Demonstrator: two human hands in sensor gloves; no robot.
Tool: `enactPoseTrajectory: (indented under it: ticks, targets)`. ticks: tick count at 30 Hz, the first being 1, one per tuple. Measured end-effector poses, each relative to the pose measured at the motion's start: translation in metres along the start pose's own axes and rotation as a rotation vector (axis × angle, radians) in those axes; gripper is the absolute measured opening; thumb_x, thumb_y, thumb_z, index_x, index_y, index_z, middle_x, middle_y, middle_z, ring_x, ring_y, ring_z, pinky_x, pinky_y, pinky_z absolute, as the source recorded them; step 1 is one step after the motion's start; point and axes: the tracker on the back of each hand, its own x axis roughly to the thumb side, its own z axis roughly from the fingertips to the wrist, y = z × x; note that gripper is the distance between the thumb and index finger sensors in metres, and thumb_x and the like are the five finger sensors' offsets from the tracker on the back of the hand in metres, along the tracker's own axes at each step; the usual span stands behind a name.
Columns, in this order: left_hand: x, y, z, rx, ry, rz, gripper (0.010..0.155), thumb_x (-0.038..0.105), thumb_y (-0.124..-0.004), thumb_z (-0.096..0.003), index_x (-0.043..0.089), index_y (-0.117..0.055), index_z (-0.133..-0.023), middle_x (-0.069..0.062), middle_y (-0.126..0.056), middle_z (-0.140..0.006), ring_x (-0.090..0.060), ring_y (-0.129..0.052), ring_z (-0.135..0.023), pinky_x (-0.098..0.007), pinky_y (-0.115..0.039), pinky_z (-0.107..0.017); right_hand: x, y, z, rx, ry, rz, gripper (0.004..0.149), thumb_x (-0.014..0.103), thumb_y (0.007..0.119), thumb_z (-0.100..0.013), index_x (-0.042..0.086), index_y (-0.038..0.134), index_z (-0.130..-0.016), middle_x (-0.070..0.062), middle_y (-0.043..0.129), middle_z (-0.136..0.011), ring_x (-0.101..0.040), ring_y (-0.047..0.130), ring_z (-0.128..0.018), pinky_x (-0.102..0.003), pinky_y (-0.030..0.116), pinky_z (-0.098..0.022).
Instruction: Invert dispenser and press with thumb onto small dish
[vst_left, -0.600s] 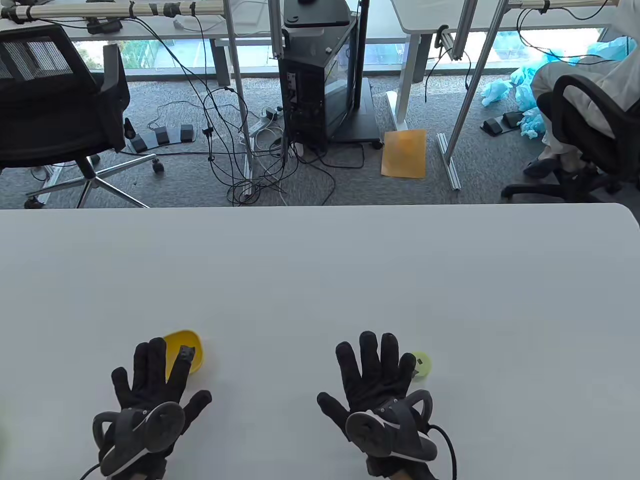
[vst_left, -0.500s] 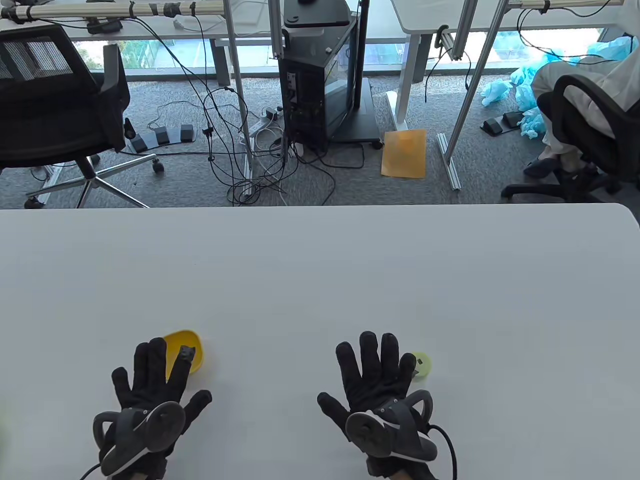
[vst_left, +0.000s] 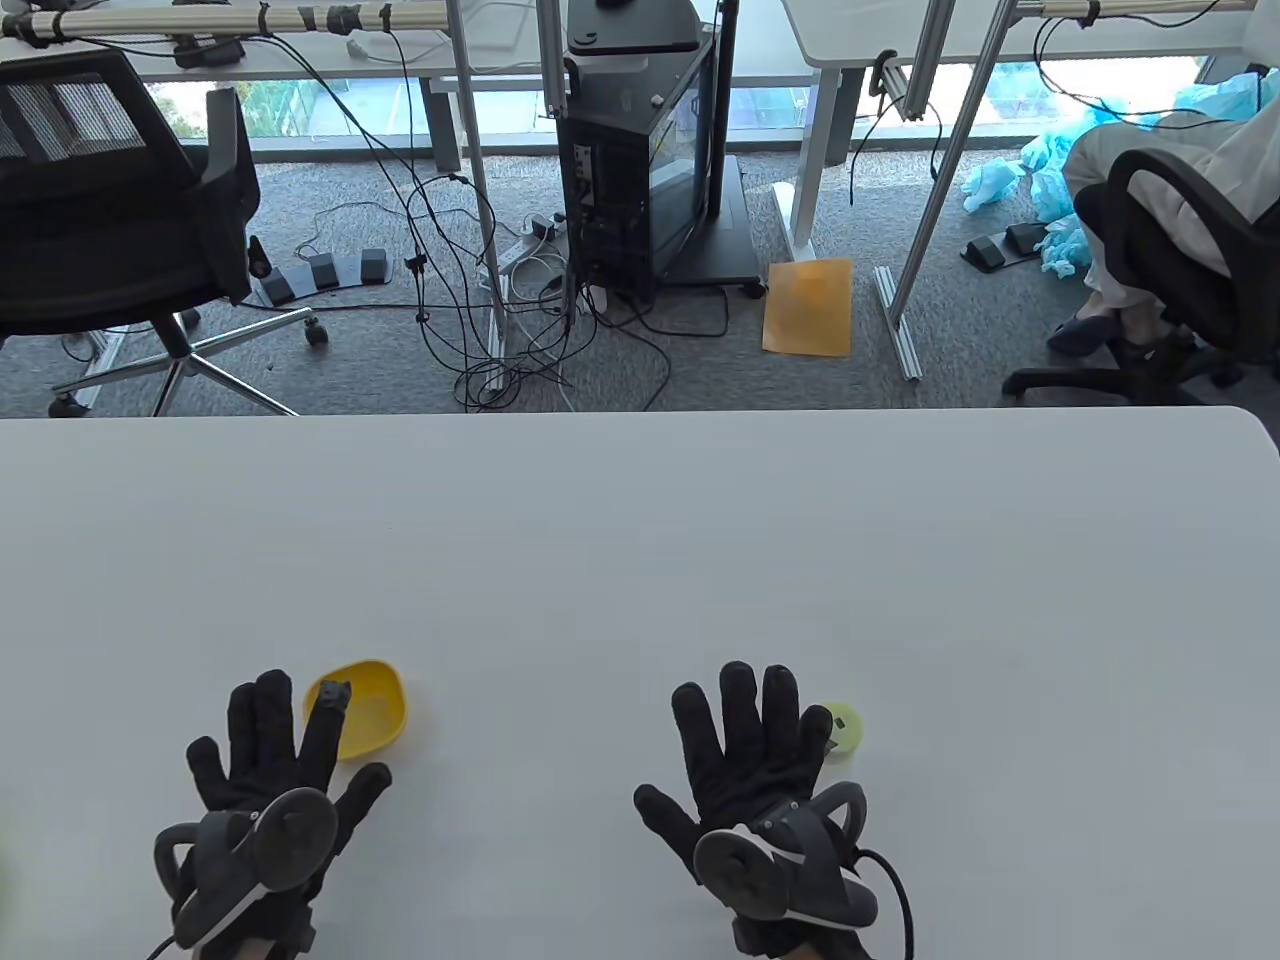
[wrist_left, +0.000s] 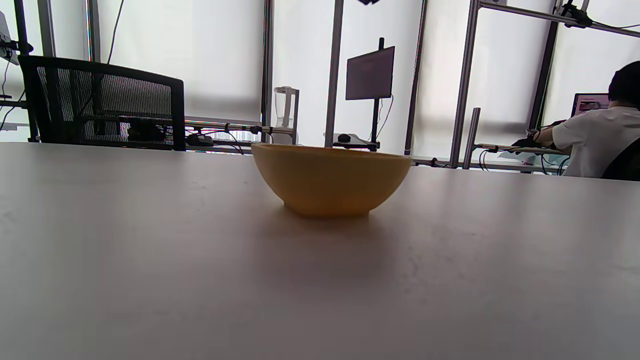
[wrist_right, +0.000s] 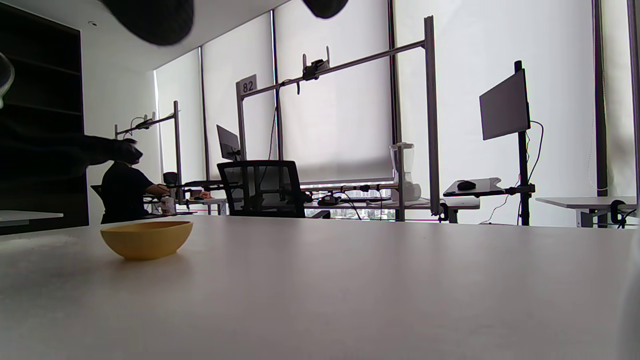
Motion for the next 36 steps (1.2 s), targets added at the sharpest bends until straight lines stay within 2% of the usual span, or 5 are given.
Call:
enactPoseTrajectory:
  ticks: [4, 9, 21, 27, 36]
  targets:
    - [-0.016, 0.001, -0.002, -0.048, 0.078, 0.02, 0.082, 0.074, -0.043, -0.056, 0.029, -0.03, -0.123, -0.027, -0.022, -0.127, -0.054, -0.026, -0.116, -0.081, -0.033, -0.07, -0.001, -0.002, 0.001, -0.011, 0.004, -0.013, 0.09, 0.057, 0.056, -0.065, -0.008, 0.022, -0.117, -0.05, 0.009, -0.107, -0.082, 0.008, -0.086, -0.093, 0.025, -0.046]
    - [-0.036, -0.007, -0.007, -0.218, 0.116, 0.081, 0.087, 0.077, -0.045, -0.0537, 0.03, -0.027, -0.124, -0.028, -0.02, -0.127, -0.056, -0.025, -0.115, -0.082, -0.032, -0.07, -0.002, -0.005, 0.003, -0.028, 0.003, -0.025, 0.09, 0.056, 0.056, -0.065, -0.008, 0.022, -0.117, -0.05, 0.009, -0.107, -0.082, 0.008, -0.086, -0.093, 0.025, -0.046]
    - [-0.019, -0.039, -0.024, -0.362, 0.062, -0.056, 0.078, 0.072, -0.055, -0.0536, 0.033, -0.042, -0.12, -0.024, -0.055, -0.122, -0.05, -0.06, -0.111, -0.074, -0.045, -0.073, -0.003, -0.006, 0.004, -0.026, 0.007, -0.022, 0.089, 0.055, 0.056, -0.065, -0.008, 0.021, -0.117, -0.05, 0.009, -0.107, -0.082, 0.01, -0.086, -0.092, 0.025, -0.046]
    - [-0.018, -0.04, -0.025, -0.255, 0.092, -0.074, 0.06, 0.059, -0.06, -0.0564, 0.035, -0.063, -0.111, -0.008, -0.071, -0.116, -0.038, -0.074, -0.107, -0.067, -0.052, -0.074, -0.003, -0.005, 0.003, -0.027, 0.006, -0.031, 0.088, 0.055, 0.056, -0.065, -0.008, 0.022, -0.117, -0.051, 0.009, -0.107, -0.082, 0.011, -0.086, -0.092, 0.026, -0.046]
    - [-0.017, -0.036, -0.025, -0.144, 0.081, -0.106, 0.053, 0.057, -0.066, -0.0542, 0.038, -0.077, -0.102, -0.004, -0.081, -0.11, -0.032, -0.082, -0.104, -0.063, -0.058, -0.074, -0.003, -0.005, 0.003, -0.031, 0.005, -0.041, 0.088, 0.054, 0.056, -0.066, -0.008, 0.022, -0.117, -0.051, 0.009, -0.107, -0.082, 0.011, -0.086, -0.092, 0.026, -0.046]
